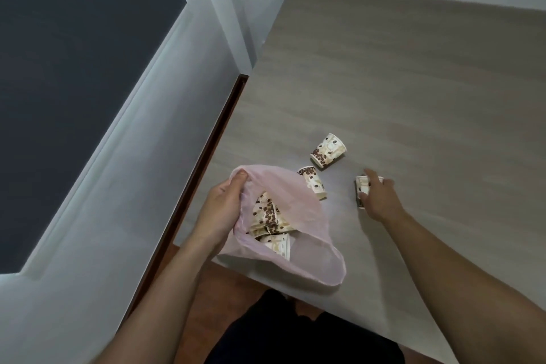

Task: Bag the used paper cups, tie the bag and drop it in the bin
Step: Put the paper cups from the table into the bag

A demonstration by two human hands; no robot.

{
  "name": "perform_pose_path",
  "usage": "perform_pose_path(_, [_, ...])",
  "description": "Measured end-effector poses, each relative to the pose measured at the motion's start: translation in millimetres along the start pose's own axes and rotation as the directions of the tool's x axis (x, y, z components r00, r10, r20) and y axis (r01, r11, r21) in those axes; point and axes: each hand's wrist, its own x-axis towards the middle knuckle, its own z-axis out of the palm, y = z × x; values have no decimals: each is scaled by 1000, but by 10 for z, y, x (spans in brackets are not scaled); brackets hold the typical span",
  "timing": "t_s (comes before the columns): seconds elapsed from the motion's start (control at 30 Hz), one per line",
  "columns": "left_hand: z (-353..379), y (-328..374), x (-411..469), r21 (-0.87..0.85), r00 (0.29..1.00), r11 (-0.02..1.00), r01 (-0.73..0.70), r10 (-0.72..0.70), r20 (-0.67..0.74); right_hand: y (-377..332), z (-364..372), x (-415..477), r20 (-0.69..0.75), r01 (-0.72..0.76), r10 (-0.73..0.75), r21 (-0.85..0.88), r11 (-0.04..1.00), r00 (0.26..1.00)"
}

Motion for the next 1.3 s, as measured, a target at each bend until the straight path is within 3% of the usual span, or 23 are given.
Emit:
perform_pose_path(0.2, [-72, 36, 67, -22, 1000, 1000, -13, 13, 2, -75, -107, -190, -14, -88, 99, 354, 931, 995])
perform_pose_path(0.27, [-86, 58, 88, -45, 1000, 999, -3, 3, 16, -240, -207, -337, 143, -95, 15, 571, 815, 990])
perform_pose_path(0.33, [-83, 72, 88, -65, 999, 998, 10, -8, 33, -394, -243, -542, 321, -106, -161, 673, 732, 933])
perform_pose_path(0.43, [-46, 89, 63, -50, 1000, 999, 5, -4, 18, -615, -66, -875, 482, -21, -366, 626, 779, 796])
perform_pose_path(0.5, [-4, 107, 41, -47, 1000, 999, 3, -3, 3, -756, 164, -1077, 520, 99, -415, 529, 843, 747])
perform_pose_path(0.63, [58, 181, 5, 3, 1000, 1000, -21, 21, 12, -1013, 606, -1285, 455, 351, -433, 256, 901, 778])
perform_pose_path(0.7, [76, 222, -6, -4, 1000, 1000, -22, 22, 23, -1119, 751, -1345, 454, 403, -443, 187, 896, 773])
perform_pose_path(0.97, [87, 245, -12, 25, 993, 1000, 0, -3, 122, -1120, 691, -1404, 494, 327, -330, 95, 940, 804])
perform_pose_path(1.03, [61, 231, -1, 19, 992, 1000, 9, -11, 128, -1023, 485, -1294, 474, 303, -328, 130, 944, 817])
perform_pose_path(1.13, [25, 194, 4, 28, 992, 1000, 1, -4, 124, -845, 111, -966, 253, 231, -306, 286, 930, 918])
perform_pose_path(1.23, [-69, 116, 1, 45, 995, 999, 7, -11, 101, -787, -55, -739, 54, 92, -131, 457, 885, 990])
perform_pose_path(1.3, [-94, 47, 10, 53, 996, 999, 9, -14, 91, -719, 0, -608, 18, -2, -9, 550, 835, 1000])
